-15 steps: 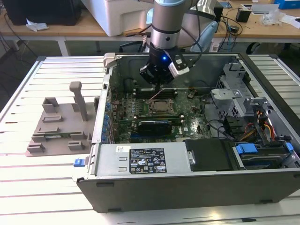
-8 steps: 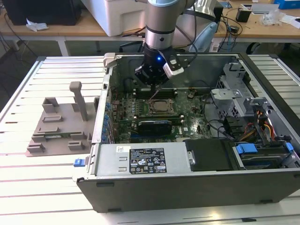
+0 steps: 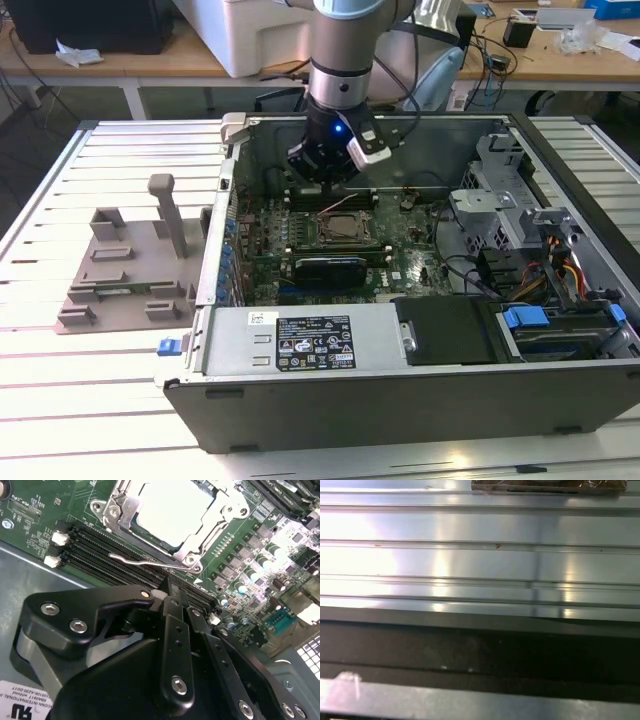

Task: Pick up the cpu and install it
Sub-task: 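Install the first cpu locking lever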

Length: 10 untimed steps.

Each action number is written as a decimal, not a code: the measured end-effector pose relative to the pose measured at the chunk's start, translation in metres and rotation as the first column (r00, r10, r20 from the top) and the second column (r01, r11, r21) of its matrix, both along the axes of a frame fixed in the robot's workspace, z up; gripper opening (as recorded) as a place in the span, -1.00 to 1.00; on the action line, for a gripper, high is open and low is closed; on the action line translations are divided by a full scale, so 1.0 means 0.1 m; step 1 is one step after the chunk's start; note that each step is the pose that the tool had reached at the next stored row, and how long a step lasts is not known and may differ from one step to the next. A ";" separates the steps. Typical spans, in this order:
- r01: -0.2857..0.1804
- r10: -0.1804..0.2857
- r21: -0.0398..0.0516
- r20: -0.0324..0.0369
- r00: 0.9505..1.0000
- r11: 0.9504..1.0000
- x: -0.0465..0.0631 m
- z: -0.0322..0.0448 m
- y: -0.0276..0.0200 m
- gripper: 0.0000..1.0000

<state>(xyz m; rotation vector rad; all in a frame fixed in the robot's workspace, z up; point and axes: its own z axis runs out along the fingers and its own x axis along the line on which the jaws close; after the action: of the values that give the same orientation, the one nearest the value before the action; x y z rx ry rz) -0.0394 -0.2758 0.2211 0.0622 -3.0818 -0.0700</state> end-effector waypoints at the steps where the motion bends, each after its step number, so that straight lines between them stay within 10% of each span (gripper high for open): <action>1: 0.000 0.000 0.000 0.000 1.000 1.000 0.01 -0.004 0.000 -0.79; 10: 0.000 0.000 0.000 0.000 1.000 1.000 0.08 -0.019 -0.024 -0.79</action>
<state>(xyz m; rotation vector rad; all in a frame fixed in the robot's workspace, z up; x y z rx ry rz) -0.0316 -0.2783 0.2191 0.0621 -3.0817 -0.0701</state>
